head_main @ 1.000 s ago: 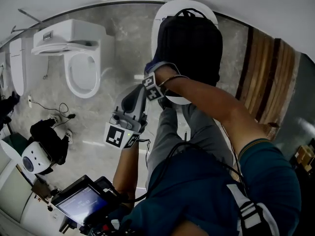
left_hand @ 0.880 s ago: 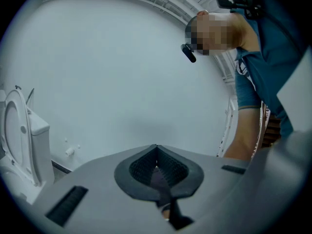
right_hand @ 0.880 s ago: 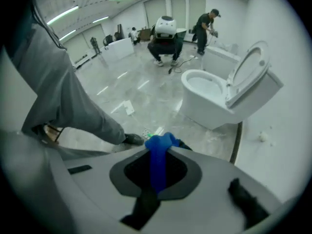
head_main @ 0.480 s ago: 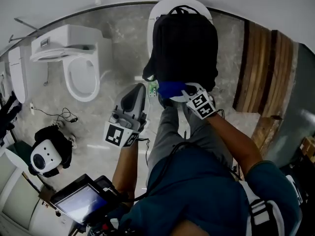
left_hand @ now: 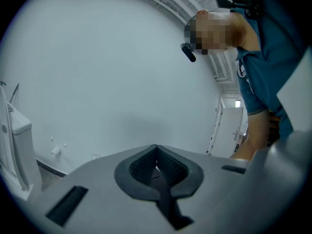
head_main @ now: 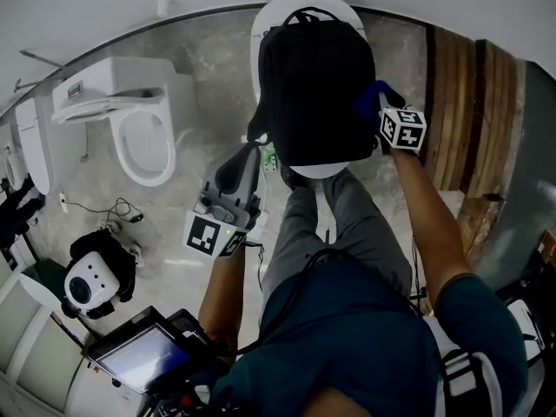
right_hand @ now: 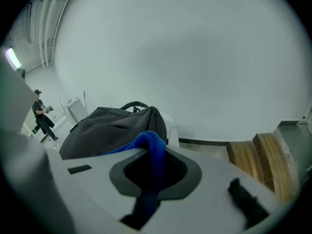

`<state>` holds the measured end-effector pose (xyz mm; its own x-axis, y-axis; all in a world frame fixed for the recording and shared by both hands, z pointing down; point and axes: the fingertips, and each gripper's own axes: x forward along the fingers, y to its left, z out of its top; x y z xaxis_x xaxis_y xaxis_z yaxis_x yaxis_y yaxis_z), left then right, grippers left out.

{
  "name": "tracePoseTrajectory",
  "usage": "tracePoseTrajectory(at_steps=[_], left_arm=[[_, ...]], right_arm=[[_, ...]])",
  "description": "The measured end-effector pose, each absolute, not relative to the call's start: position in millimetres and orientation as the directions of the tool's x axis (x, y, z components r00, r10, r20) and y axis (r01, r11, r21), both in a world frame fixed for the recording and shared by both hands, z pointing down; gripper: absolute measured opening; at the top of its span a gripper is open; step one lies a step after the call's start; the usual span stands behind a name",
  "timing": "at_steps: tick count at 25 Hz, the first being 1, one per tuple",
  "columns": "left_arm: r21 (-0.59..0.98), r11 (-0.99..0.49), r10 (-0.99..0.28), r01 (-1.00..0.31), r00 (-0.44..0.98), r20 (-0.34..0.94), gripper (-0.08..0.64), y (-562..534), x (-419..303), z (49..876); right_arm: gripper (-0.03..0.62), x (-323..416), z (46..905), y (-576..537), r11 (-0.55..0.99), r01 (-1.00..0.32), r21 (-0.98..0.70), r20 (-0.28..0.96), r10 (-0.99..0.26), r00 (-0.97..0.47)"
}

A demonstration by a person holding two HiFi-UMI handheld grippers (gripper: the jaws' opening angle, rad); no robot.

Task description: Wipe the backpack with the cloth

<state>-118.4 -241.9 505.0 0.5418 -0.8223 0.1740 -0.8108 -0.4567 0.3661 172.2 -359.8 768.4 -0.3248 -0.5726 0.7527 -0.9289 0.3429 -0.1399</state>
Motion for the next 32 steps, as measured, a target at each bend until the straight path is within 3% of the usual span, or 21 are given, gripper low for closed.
tracePoseTrajectory(at_steps=[5,8,13,18,21,25,32], left_arm=[[0.376,-0.437,-0.828,-0.818,0.528,0.187,0.003,-241.4,-121.4,507.3],[0.379,-0.429,-0.830,-0.820,0.523,0.192,0.003,-242.0,-121.9,509.3],[0.381,-0.423,-0.836,-0.822,0.516,0.185,0.003,-247.9,-118.9,507.2],[0.375,-0.416,-0.838,-0.829,0.509,0.197,0.003,-253.7,-116.3,507.9],[0.384,-0.410,-0.840,-0.828,0.506,0.195,0.003,-253.7,-116.5,509.7],[0.375,-0.406,-0.842,-0.833,0.500,0.200,0.003,-256.4,-118.6,509.6],[0.382,-0.423,-0.833,-0.822,0.519,0.193,0.003,-252.9,-118.0,509.8]], right_arm=[[0.023,129.0,761.5,-427.3,0.446,-0.895,-0.018,0.766,-0.570,-0.299],[0.023,66.5,746.5,-431.0,0.619,-0.785,0.032,0.737,-0.545,-0.400],[0.023,-62.1,750.7,-403.1,0.898,-0.437,0.054,0.763,-0.319,-0.562],[0.023,-133.5,743.7,-405.2,0.948,-0.306,-0.084,0.701,-0.163,-0.694],[0.023,-113.4,757.4,-427.1,0.937,-0.344,-0.056,0.743,-0.191,-0.641],[0.023,-36.1,774.4,-459.4,0.858,-0.514,-0.012,0.807,-0.296,-0.511],[0.023,72.2,741.5,-424.6,0.692,-0.722,-0.003,0.762,-0.466,-0.450]])
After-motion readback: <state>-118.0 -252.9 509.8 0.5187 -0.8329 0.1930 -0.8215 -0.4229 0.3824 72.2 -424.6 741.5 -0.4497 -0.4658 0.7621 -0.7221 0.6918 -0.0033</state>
